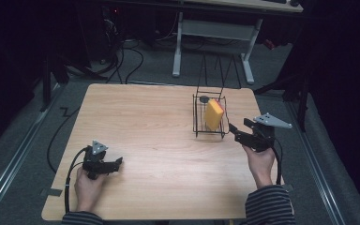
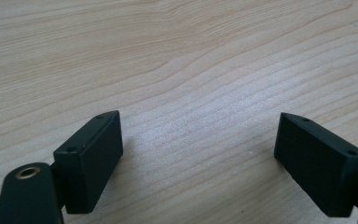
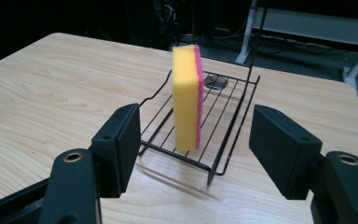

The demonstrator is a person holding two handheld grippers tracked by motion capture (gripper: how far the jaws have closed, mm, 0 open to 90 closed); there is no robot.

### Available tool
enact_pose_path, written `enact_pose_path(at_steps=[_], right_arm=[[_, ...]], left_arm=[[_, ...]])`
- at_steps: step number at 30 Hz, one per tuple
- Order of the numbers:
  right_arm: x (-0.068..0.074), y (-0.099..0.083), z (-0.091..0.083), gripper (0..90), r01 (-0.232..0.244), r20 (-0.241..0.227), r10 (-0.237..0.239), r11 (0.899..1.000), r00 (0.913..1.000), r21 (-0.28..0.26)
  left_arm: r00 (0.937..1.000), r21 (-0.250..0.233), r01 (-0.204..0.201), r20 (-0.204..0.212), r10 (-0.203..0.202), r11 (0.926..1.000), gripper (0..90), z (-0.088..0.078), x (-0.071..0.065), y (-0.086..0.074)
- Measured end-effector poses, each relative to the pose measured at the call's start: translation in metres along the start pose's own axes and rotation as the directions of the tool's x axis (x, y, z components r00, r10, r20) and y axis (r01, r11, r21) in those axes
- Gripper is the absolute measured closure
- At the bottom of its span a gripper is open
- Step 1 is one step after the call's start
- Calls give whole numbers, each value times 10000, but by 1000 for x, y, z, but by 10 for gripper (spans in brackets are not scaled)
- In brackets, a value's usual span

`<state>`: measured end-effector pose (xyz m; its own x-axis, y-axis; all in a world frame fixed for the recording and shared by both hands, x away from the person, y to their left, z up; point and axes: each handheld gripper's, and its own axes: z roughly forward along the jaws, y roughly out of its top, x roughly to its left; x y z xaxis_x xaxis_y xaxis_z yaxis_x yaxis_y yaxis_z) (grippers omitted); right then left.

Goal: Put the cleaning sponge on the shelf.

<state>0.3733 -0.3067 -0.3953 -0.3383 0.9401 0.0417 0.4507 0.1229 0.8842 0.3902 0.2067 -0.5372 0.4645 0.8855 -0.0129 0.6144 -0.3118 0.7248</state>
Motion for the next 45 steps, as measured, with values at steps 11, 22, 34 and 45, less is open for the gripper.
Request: enact_pose_path(at_steps=[11,22,34,45], right_arm=[[-8,-9,-20,356,-225,-4,225,9995,9997,-216],[-9,-19,-35,360,-351,-65,349,9989,9994,-323],[-6,-32,-46,362,-454,-195,447,9981,9988,-423],[-1,-46,-52,365,-516,-275,506,9980,9983,-362]], left_arm=[[10000,2,0,-2,0,10000,159,0,0,0],[10000,-21,3,-11,-3,10000,159,0,0,0],[10000,-20,2,-11,-2,10000,159,0,0,0],[10000,-20,1,-15,-1,10000,159,0,0,0]])
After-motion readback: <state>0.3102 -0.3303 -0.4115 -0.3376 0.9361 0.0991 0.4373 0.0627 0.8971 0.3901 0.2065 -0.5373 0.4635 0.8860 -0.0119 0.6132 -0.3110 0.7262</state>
